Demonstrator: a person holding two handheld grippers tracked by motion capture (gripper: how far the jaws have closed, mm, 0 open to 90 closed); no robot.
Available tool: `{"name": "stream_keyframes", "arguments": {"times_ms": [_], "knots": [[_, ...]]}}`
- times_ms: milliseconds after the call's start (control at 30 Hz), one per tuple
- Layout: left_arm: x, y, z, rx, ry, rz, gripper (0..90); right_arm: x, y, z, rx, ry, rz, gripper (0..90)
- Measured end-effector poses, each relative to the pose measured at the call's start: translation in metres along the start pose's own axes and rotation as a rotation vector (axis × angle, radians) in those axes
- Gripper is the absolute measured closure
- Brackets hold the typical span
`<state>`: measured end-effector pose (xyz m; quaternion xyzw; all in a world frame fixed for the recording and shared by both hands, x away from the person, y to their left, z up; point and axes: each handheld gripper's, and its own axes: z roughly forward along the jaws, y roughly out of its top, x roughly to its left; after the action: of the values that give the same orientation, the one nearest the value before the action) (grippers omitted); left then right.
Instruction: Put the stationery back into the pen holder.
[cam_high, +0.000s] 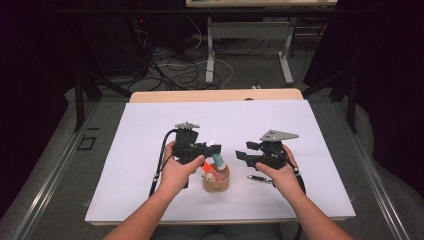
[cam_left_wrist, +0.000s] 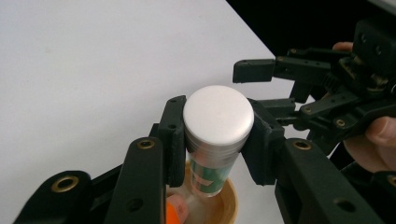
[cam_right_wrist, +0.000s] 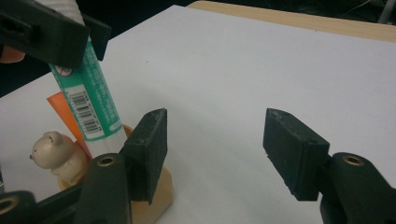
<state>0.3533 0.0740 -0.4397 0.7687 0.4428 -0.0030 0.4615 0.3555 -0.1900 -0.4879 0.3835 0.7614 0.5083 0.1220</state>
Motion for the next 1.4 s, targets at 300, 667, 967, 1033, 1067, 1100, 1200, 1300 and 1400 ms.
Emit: {"name": "stream_keyframes", "arguments": {"times_ms": [300,667,967,1033,1067,1100,1200,1300,1400], "knots": [[-0.001,-0.009,0.008,0.025,0.024,0.022,64.6,-0.004,-0.003,0.001,0.008,-0.016,0.017,40.1],[0.000,-0.016,0.013,0.041,0.037,0.023,64.6,-0.005,-0.005,0.003,0.016,-0.019,0.022,40.1],[-0.004,-0.020,0.021,0.057,0.054,0.055,64.7,-0.006,-0.005,0.003,0.020,-0.021,0.032,40.1],[-0.003,-0.021,0.022,0.069,0.057,0.067,64.7,-0.007,-0.005,0.003,0.016,-0.021,0.029,40.1],[-0.004,-0.021,0.023,0.063,0.059,0.060,64.7,-0.007,-0.005,0.003,0.016,-0.021,0.030,40.1],[-0.004,-0.021,0.024,0.069,0.062,0.068,64.7,-0.007,-0.006,0.003,0.016,-0.021,0.030,40.1],[-0.004,-0.022,0.024,0.078,0.081,0.097,64.6,-0.007,-0.005,0.003,0.015,-0.020,0.023,40.1],[-0.003,-0.022,0.025,0.087,0.096,0.112,64.6,-0.007,-0.006,0.003,0.018,-0.022,0.032,40.1],[-0.003,-0.021,0.025,0.085,0.091,0.111,64.6,-0.008,-0.006,0.003,0.017,-0.021,0.031,40.1]]}}
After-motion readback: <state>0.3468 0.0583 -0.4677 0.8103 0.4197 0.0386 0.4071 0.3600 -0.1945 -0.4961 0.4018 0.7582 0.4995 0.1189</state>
